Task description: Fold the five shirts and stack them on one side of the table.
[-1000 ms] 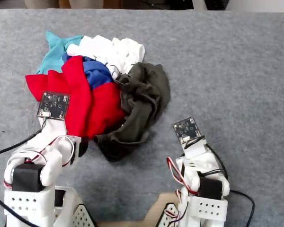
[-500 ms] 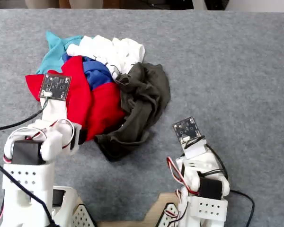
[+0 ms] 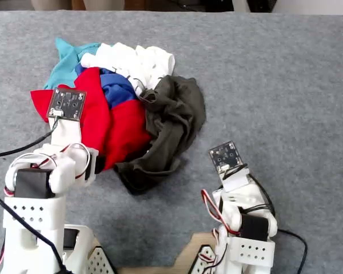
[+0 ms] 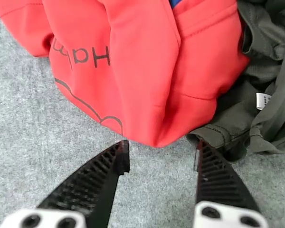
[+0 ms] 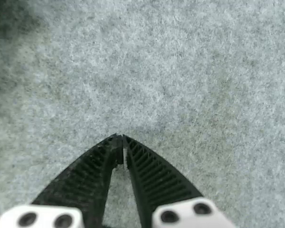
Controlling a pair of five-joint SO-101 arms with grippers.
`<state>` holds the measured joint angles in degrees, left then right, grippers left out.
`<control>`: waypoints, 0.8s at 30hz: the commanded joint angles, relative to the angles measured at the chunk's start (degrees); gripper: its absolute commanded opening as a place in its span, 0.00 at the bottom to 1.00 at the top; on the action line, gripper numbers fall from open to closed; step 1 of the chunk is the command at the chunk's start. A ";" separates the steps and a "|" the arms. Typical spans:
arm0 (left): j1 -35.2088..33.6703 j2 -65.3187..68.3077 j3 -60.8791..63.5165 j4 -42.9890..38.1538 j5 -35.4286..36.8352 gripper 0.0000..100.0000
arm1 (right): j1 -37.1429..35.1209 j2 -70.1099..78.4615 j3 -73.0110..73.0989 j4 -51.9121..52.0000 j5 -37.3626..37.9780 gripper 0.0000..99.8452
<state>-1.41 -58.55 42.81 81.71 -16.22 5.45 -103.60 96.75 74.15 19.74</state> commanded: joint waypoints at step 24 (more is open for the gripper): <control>-0.44 0.84 -2.90 -1.05 -0.26 0.23 | -0.66 -3.38 0.13 0.18 -0.18 0.01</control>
<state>-1.41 -57.85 42.81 81.71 -16.22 5.45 -103.60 96.75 74.15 19.74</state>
